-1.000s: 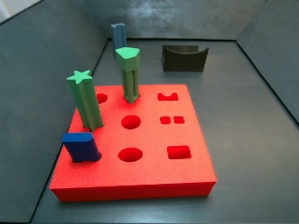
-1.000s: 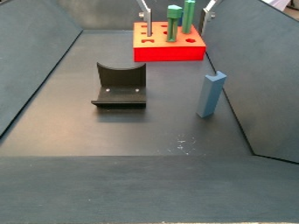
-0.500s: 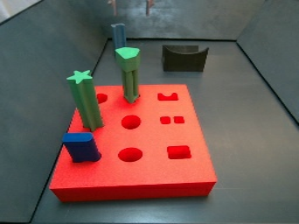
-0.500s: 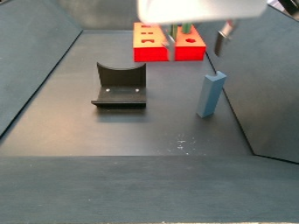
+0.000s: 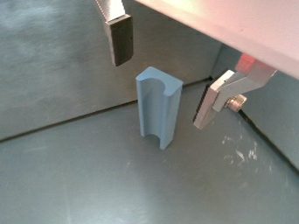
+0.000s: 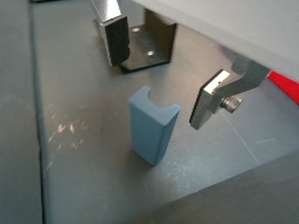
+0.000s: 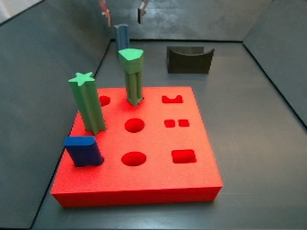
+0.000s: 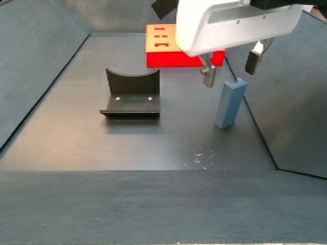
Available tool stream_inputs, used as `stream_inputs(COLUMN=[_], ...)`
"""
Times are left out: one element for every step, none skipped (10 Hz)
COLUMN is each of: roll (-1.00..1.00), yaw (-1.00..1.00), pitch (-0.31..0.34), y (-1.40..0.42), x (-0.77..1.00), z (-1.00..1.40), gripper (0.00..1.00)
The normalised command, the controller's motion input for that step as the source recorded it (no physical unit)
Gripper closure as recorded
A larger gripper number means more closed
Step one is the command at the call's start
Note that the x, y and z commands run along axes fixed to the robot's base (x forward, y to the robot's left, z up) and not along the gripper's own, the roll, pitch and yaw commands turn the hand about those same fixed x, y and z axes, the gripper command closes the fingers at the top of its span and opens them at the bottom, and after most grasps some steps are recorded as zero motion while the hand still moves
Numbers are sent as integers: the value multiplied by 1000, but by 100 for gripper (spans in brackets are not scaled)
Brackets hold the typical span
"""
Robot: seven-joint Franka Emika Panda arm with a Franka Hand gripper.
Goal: Pick up the arch object. Move up. Rotate the arch object. Move to above the board. Insert the arch object.
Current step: Pick up the arch object.
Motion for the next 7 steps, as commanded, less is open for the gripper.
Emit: stream_inputs(roll=[277, 256, 171, 63, 89, 179, 123], yaw=[440, 320, 169, -246, -240, -151, -17], pitch=[34, 37, 0, 0, 11, 74, 87], y=[0, 0, 0, 231, 111, 3, 0], x=[-100, -103, -217, -389, -229, -40, 66], z=[-269, -363, -391, -354, -234, -97, -14], gripper=[0, 0, 0, 0, 0, 0, 0])
